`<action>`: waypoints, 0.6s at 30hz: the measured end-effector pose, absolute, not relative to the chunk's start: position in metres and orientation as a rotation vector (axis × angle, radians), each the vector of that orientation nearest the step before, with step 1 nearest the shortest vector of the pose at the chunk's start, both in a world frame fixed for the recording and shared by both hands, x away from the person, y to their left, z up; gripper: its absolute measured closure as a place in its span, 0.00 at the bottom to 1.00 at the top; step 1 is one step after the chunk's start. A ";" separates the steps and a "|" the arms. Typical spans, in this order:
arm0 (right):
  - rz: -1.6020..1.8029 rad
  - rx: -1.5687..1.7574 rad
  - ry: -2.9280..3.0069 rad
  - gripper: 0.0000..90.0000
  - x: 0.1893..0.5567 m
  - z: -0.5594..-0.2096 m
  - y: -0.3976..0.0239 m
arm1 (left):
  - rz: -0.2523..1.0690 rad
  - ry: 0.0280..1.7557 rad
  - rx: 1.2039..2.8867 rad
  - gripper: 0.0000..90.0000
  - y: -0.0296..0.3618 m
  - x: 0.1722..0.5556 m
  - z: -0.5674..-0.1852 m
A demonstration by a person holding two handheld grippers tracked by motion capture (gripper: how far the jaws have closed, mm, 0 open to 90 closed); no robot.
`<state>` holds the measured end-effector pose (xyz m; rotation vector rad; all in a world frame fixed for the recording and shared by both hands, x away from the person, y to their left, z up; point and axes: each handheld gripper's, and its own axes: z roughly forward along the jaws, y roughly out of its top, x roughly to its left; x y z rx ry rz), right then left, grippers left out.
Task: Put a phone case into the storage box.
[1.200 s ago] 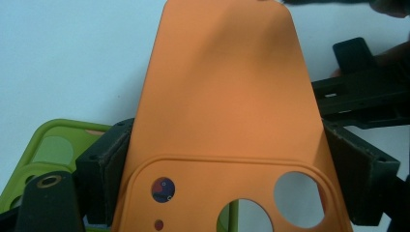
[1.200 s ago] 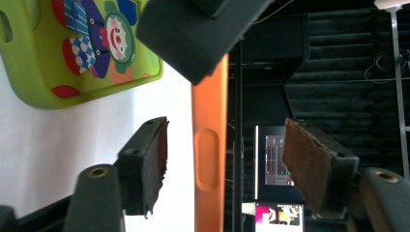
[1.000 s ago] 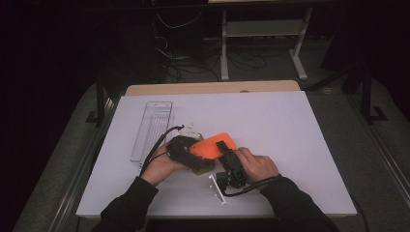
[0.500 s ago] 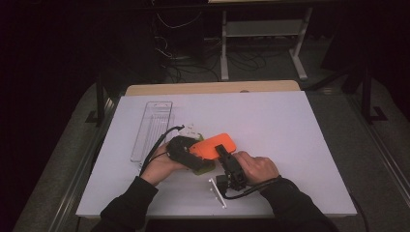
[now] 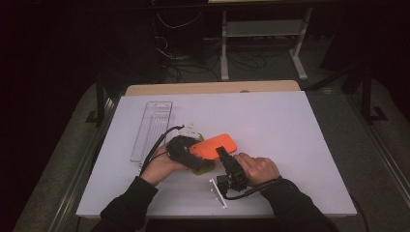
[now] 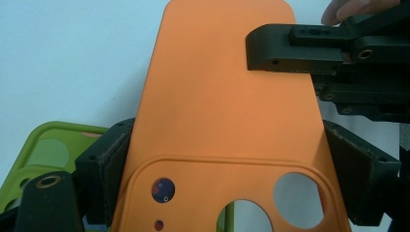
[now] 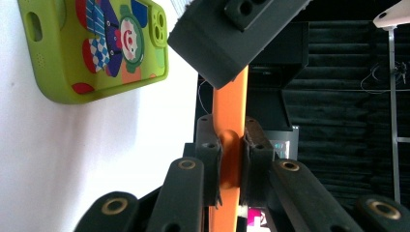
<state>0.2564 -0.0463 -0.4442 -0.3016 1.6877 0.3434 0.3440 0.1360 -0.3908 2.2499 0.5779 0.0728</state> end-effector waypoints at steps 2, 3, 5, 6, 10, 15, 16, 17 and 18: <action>0.348 -0.300 1.687 0.90 0.256 -0.443 -0.046 | 0.069 0.577 2.250 0.16 0.136 0.344 -0.391; 0.352 -0.291 1.692 0.91 0.256 -0.443 -0.046 | 0.065 0.576 2.248 0.16 0.136 0.344 -0.391; 0.359 -0.290 1.682 0.91 0.256 -0.443 -0.047 | 0.053 0.580 2.239 0.16 0.136 0.343 -0.390; 0.364 -0.283 1.687 0.92 0.256 -0.443 -0.047 | 0.055 0.580 2.238 0.16 0.136 0.343 -0.390; 0.370 -0.274 1.697 0.92 0.256 -0.442 -0.047 | 0.049 0.584 2.232 0.16 0.136 0.344 -0.391; 0.376 -0.280 1.682 0.92 0.256 -0.439 -0.048 | 0.047 0.583 2.203 0.15 0.138 0.343 -0.390; 0.382 -0.268 1.682 0.92 0.255 -0.440 -0.048 | 0.049 0.577 2.195 0.15 0.137 0.342 -0.390; 0.378 -0.274 1.691 0.92 0.255 -0.439 -0.048 | 0.070 0.572 2.199 0.15 0.136 0.341 -0.389; 0.383 -0.273 1.686 0.92 0.255 -0.440 -0.048 | 0.074 0.570 2.204 0.14 0.136 0.341 -0.389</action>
